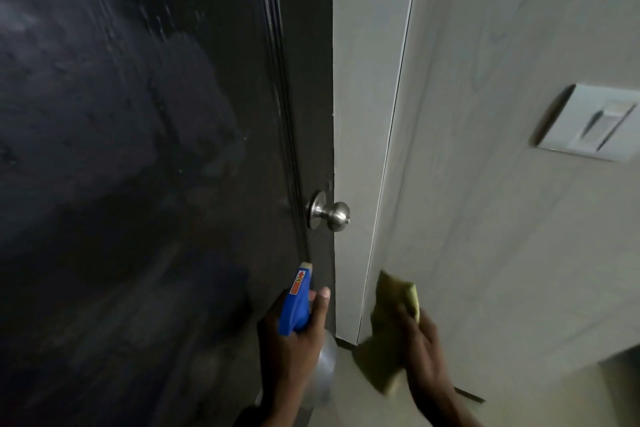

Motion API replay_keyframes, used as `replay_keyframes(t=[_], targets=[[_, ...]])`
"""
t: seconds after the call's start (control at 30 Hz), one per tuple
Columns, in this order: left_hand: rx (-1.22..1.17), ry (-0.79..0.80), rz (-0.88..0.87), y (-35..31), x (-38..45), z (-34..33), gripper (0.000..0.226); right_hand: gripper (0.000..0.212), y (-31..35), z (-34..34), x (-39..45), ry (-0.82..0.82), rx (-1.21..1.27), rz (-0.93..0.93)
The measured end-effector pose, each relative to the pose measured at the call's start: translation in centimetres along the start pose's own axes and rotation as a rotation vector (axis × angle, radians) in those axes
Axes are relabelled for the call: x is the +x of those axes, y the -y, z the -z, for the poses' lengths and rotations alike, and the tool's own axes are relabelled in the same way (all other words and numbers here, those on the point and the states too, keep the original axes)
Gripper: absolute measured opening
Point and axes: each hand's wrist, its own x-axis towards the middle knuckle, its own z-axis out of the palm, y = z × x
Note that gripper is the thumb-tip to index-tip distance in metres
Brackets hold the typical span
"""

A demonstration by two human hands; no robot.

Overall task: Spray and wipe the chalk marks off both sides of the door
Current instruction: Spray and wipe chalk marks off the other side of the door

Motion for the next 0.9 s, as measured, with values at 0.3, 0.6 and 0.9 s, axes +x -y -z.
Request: replay_keyframes(t=[0.3, 0.6, 0.9], targets=[[-0.026, -0.02, -0.082, 1.7, -2.3, 2.4, 0.068, 0.052, 15.3, -17.4, 8.1, 0.145, -0.024, 0.724], [-0.012, -0.241, -0.011, 0.1, -2.2, 2.9, 0.054, 0.062, 2.1, -16.3, 7.1, 0.281, -0.094, 0.688], [0.056, -0.178, -0.138, -0.9, -1.0, 2.4, 0.046, 0.029, -11.1, -5.4, 12.4, 0.157, -0.322, -0.235]])
